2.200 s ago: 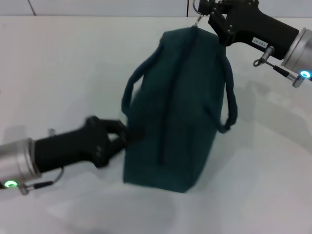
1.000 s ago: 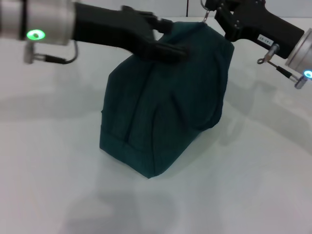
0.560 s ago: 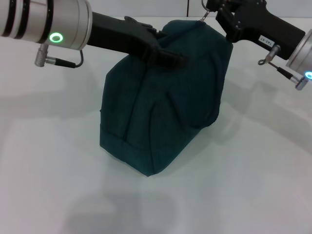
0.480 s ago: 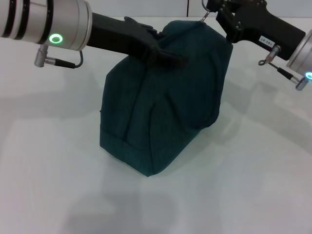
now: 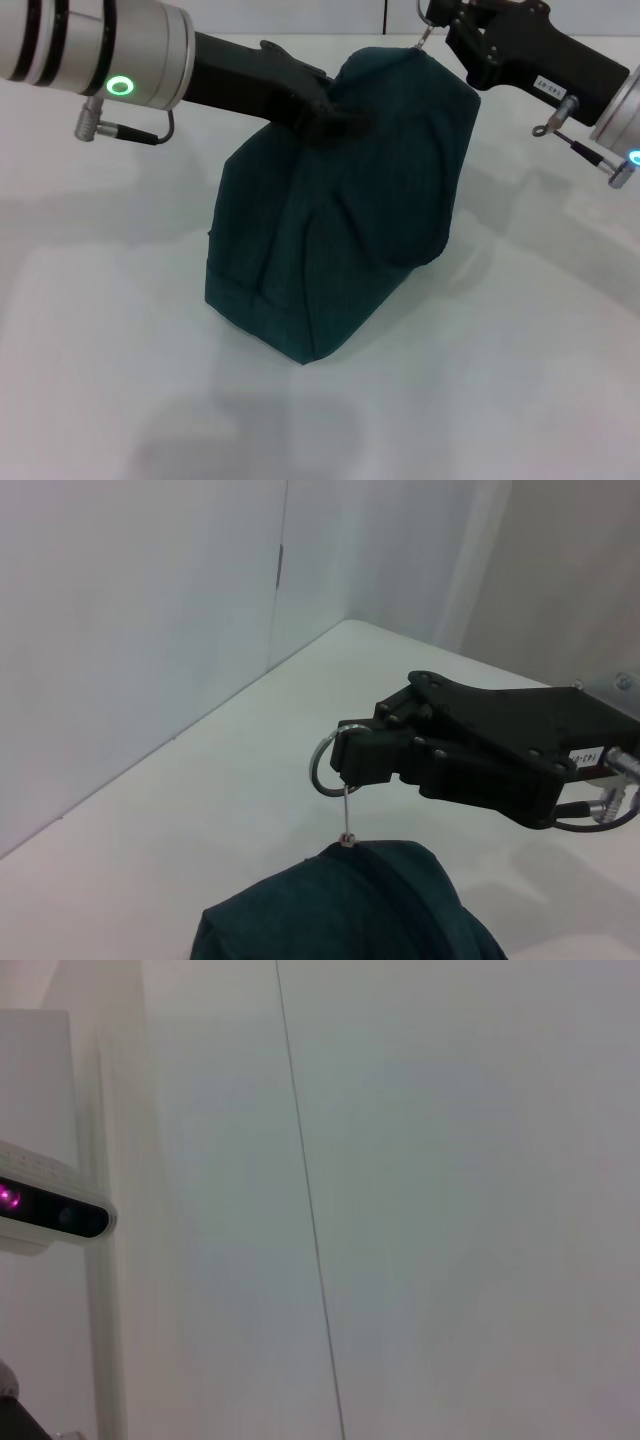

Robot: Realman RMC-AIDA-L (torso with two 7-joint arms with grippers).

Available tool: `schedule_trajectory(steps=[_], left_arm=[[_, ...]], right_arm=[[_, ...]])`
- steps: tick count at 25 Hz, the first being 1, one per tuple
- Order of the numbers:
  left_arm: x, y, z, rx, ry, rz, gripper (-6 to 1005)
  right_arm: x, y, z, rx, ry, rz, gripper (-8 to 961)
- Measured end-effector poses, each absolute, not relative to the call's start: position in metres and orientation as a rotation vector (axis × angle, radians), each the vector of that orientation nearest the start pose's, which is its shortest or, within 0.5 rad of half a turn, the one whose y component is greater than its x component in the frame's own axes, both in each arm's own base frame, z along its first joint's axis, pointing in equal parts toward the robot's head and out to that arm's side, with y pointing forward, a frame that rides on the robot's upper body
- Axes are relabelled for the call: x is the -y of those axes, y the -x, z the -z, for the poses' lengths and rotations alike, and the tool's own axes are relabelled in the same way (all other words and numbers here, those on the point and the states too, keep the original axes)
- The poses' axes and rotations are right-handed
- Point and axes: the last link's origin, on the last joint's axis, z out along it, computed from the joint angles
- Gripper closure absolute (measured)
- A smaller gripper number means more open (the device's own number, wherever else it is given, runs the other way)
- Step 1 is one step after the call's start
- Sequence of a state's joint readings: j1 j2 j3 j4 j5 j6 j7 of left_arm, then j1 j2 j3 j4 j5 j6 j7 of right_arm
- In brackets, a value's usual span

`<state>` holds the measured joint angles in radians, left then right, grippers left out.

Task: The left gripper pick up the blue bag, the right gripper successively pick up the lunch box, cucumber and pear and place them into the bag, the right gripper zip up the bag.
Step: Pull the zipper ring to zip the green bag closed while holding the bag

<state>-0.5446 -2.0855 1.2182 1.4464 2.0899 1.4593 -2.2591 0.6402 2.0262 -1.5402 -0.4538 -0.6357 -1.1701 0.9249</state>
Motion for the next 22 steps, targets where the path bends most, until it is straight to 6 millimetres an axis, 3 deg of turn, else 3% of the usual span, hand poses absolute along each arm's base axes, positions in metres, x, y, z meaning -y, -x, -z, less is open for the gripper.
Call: schedule_trajectory(steps=[4, 7, 12, 15, 22], left_arm=[[-0.359, 0.119, -0.029, 0.603, 2.775, 0.298, 732], [-0.357, 0.117, -0.03, 0.598, 2.779, 0.328, 777], [-0.355, 0.112, -0.031, 0.579, 2.795, 0.393, 845], [-0.354, 0.112, -0.032, 0.573, 2.797, 0.411, 867], [-0.354, 0.115, -0.031, 0.578, 2.799, 0.416, 923]], right_arm=[[-0.393, -0.174, 0.021, -0.355, 2.288, -1.172, 888], [-0.393, -0.186, 0.022, -0.416, 2.266, -1.135, 887], [-0.391, -0.222, 0.029, -0.597, 2.209, -1.041, 885], [-0.39, -0.233, 0.032, -0.649, 2.198, -0.999, 884], [-0.388, -0.239, 0.035, -0.681, 2.195, -0.967, 881]])
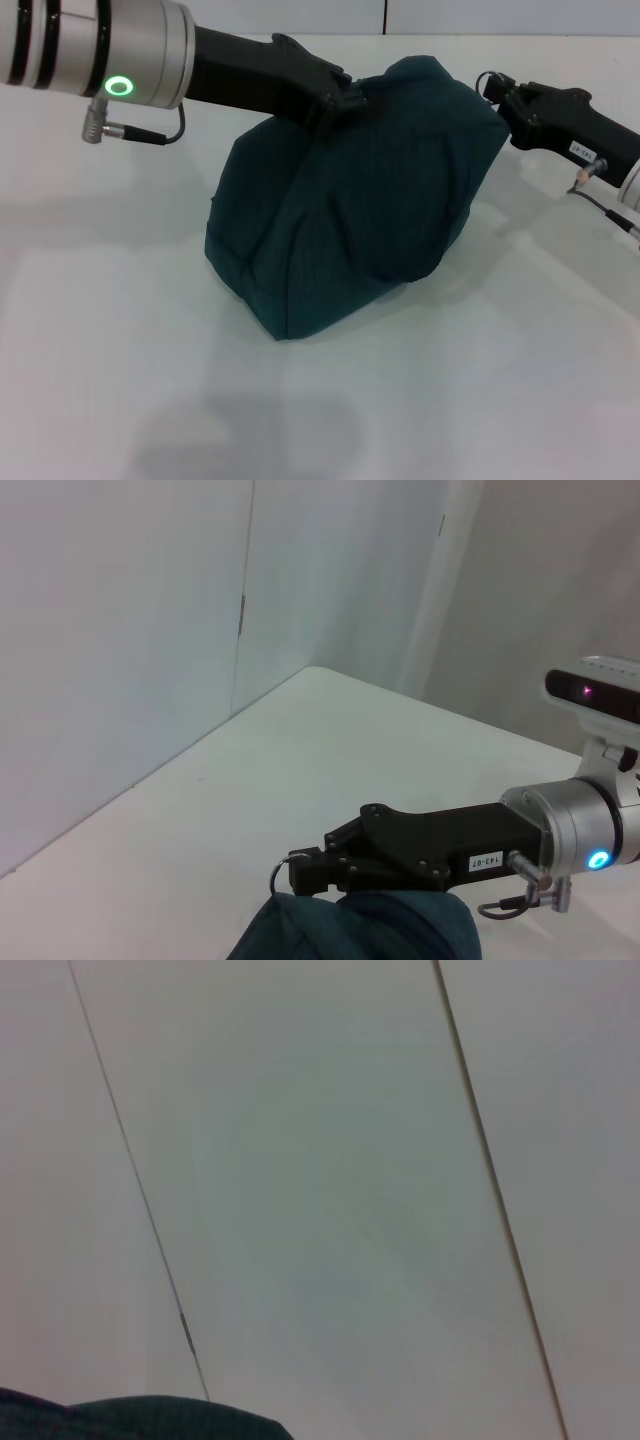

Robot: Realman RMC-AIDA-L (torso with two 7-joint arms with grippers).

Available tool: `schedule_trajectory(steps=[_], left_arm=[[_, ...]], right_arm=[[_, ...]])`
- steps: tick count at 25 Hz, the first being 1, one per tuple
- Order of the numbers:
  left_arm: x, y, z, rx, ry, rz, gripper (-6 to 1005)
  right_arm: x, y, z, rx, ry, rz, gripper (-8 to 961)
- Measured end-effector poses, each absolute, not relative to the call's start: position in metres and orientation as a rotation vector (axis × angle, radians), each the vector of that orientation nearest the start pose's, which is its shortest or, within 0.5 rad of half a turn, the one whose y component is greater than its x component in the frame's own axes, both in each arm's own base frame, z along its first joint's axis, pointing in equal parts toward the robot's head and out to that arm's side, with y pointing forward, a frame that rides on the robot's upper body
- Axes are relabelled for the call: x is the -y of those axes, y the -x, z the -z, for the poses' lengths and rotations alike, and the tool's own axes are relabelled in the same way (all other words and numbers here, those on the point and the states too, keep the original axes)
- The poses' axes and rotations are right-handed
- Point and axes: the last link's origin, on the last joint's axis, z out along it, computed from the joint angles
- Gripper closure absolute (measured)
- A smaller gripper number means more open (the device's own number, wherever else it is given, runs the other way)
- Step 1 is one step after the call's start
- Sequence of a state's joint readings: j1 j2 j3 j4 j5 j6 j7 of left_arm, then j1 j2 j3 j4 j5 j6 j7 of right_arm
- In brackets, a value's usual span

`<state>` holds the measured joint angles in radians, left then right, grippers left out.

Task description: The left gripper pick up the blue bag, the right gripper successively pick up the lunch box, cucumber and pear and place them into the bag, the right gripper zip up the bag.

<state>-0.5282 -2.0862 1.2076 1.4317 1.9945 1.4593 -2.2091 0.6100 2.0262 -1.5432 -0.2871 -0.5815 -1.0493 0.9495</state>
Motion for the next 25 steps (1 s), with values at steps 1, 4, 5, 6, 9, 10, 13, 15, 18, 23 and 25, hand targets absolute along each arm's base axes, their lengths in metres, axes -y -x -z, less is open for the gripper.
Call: schedule_trajectory(steps=[1, 4, 5, 6, 9, 10, 13, 15, 18, 23, 25], left_arm=[[-0.354, 0.116, -0.031, 0.578, 2.799, 0.416, 926], [-0.354, 0.116, -0.031, 0.574, 2.799, 0.416, 934], [-0.354, 0.117, -0.031, 0.571, 2.799, 0.419, 937], [-0.353, 0.117, -0.031, 0.568, 2.8, 0.422, 940], [-0.35, 0.12, -0.032, 0.541, 2.804, 0.461, 940], [-0.348, 0.12, -0.033, 0.525, 2.805, 0.483, 939], [-0.345, 0.122, -0.042, 0.453, 2.783, 0.575, 918], [-0.341, 0.128, -0.057, 0.385, 2.719, 0.701, 877], [-0.337, 0.136, -0.07, 0.366, 2.655, 0.789, 815], [-0.305, 0.173, -0.089, 0.296, 2.582, 0.921, 640], [-0.288, 0.195, -0.087, 0.286, 2.585, 0.925, 551]], right_arm=[[-0.388, -0.239, 0.035, -0.681, 2.194, -0.968, 880], [-0.388, -0.239, 0.034, -0.681, 2.191, -0.973, 879], [-0.387, -0.239, 0.034, -0.68, 2.191, -0.978, 879], [-0.386, -0.239, 0.034, -0.678, 2.192, -0.984, 879], [-0.38, -0.244, 0.03, -0.677, 2.183, -1.005, 877], [-0.378, -0.246, 0.028, -0.676, 2.176, -1.011, 877], [-0.368, -0.256, 0.018, -0.658, 2.14, -1.048, 876], [-0.36, -0.261, 0.01, -0.631, 2.118, -1.083, 875], [-0.345, -0.268, -0.006, -0.572, 2.091, -1.155, 663], [-0.307, -0.272, -0.03, -0.417, 2.142, -1.294, 472], [-0.288, -0.274, -0.035, -0.34, 2.206, -1.335, 386]])
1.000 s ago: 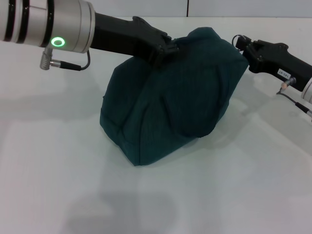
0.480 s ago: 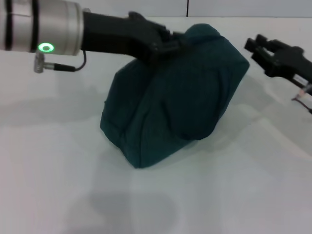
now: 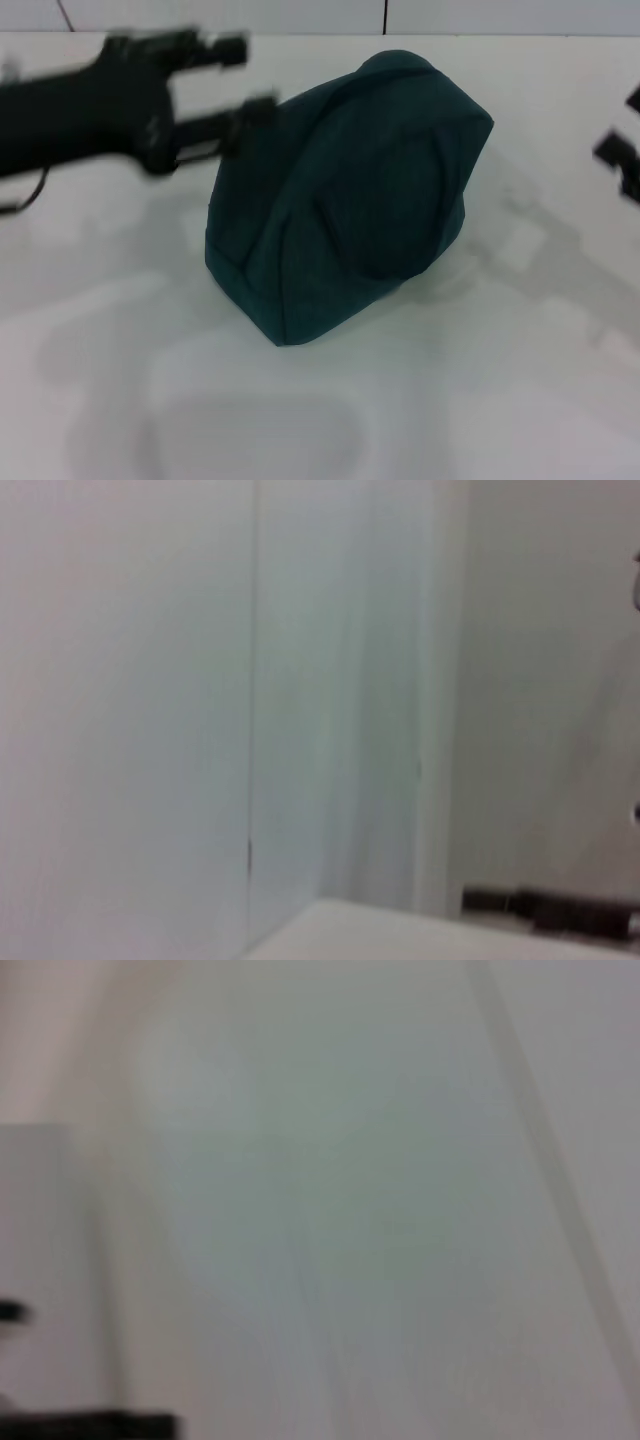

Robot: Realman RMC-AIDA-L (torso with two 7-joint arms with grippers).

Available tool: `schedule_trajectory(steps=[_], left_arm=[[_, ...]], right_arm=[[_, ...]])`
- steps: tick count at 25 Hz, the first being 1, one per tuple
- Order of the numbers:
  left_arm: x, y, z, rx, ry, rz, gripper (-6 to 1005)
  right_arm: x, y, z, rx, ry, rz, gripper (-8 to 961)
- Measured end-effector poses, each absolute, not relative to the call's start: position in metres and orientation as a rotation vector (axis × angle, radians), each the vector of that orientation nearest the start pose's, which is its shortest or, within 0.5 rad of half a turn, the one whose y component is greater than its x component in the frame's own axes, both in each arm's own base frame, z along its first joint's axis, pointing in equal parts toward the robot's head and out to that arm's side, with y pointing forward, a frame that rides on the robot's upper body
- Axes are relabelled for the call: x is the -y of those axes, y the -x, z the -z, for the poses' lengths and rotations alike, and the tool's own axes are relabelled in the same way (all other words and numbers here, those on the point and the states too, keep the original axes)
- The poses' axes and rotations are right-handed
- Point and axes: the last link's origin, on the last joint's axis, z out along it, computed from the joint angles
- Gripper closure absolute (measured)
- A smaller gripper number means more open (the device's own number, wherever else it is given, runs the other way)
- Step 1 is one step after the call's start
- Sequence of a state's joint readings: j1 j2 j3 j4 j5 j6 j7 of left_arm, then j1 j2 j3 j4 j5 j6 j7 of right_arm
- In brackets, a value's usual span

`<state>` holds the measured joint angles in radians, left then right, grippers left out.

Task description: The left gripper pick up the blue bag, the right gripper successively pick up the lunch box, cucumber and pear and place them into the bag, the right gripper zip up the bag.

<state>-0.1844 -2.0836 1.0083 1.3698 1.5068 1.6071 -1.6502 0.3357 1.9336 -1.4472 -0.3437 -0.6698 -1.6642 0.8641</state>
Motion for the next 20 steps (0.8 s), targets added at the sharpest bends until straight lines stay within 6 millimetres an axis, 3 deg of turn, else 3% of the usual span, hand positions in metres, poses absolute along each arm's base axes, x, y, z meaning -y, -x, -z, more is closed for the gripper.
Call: schedule_trajectory(steps=[4, 10, 15, 20], left_arm=[[-0.258, 0.242, -0.071, 0.342, 2.593, 0.893, 383], [-0.23, 0.302, -0.034, 0.535, 2.582, 0.83, 170], [-0.218, 0.323, -0.007, 0.598, 2.632, 0.759, 135], [-0.212, 0.332, 0.002, 0.585, 2.626, 0.736, 134]], right_arm=[[-0.26, -0.276, -0.032, -0.272, 2.353, -1.361, 196], [-0.241, -0.288, 0.0, -0.338, 2.498, -1.227, 85], [-0.239, -0.3, 0.029, -0.41, 2.554, -1.043, 84], [-0.235, -0.305, 0.043, -0.439, 2.573, -0.967, 84]])
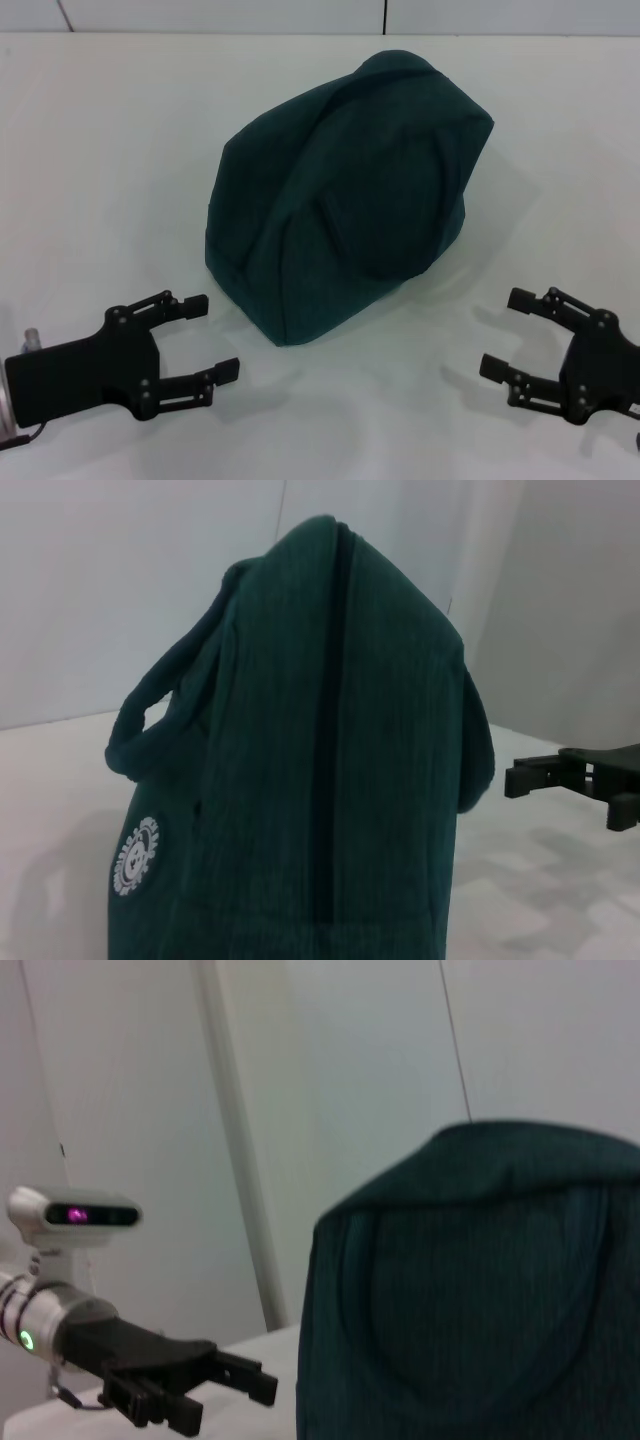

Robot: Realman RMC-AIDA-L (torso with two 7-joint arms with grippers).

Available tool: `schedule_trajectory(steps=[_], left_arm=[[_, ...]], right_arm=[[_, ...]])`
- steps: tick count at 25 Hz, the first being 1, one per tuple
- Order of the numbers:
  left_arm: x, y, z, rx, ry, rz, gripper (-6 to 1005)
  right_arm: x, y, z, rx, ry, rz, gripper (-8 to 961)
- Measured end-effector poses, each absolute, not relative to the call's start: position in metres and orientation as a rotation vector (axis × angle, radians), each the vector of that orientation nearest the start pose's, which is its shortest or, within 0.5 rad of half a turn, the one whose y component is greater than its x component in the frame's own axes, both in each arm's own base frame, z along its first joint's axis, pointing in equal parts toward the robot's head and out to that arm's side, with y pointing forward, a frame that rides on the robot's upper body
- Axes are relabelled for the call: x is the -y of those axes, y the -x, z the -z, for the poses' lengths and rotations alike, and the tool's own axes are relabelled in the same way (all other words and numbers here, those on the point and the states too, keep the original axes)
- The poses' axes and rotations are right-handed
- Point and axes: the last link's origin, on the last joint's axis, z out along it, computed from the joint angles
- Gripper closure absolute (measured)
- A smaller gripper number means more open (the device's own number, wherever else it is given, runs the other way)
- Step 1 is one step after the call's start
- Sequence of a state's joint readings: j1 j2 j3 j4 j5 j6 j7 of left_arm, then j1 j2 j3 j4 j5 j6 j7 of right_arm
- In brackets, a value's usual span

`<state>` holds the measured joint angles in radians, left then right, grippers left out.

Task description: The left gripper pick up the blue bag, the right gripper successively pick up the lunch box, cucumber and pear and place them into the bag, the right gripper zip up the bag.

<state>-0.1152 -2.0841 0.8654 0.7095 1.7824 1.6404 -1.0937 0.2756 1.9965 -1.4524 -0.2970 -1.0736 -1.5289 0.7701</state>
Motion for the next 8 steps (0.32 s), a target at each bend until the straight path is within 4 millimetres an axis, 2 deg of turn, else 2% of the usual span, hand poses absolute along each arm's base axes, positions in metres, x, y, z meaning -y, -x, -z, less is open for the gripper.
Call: schedule_trajectory(steps=[8], left_arm=[[-0.2112, 0.3353, -0.0035, 0.541, 2.574, 0.746, 136]], right_arm=[[-0.2338, -0.3065, 0.046, -0.443, 2.586, -0.943, 84]])
